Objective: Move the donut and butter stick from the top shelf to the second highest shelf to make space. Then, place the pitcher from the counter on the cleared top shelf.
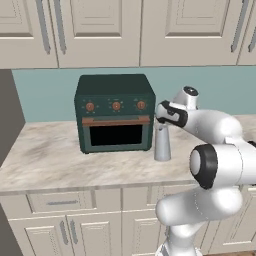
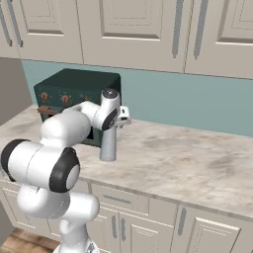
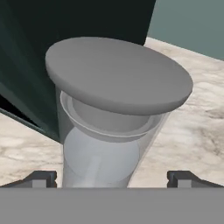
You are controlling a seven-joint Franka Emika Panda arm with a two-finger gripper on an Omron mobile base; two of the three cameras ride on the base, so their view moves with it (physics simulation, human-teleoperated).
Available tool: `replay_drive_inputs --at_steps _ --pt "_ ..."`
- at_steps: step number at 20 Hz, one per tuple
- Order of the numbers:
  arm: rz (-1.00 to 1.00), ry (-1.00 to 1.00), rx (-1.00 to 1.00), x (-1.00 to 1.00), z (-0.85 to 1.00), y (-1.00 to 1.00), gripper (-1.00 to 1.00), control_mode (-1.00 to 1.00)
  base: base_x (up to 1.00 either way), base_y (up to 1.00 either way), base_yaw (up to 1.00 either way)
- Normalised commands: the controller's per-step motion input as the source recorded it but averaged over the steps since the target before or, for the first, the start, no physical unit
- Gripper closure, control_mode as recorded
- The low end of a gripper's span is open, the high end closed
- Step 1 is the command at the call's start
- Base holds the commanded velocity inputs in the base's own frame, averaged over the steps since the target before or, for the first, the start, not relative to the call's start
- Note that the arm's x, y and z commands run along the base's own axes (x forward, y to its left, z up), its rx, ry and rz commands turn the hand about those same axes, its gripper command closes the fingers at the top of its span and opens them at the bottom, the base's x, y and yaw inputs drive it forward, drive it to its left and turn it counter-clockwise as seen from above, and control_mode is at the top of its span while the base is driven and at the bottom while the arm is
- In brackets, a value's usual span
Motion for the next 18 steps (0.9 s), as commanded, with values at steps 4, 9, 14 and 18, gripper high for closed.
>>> replay_drive_inputs --at_steps 4,9,14,18 --pt "-0.06 0.0 0.0 0.0 -0.64 0.0 1.0 -1.0 0.0 0.0 0.0" --pt "-0.05 0.0 -0.02 -0.09 -0.73 0.0 1.0 -1.0 0.0 0.0 0.0" --pt "0.0 0.0 0.0 -0.22 -0.8 0.0 1.0 -1.0 0.0 0.0 0.0" --pt "0.0 0.02 0.0 -0.1 -0.66 0.11 1.0 -1.0 0.0 0.0 0.0"
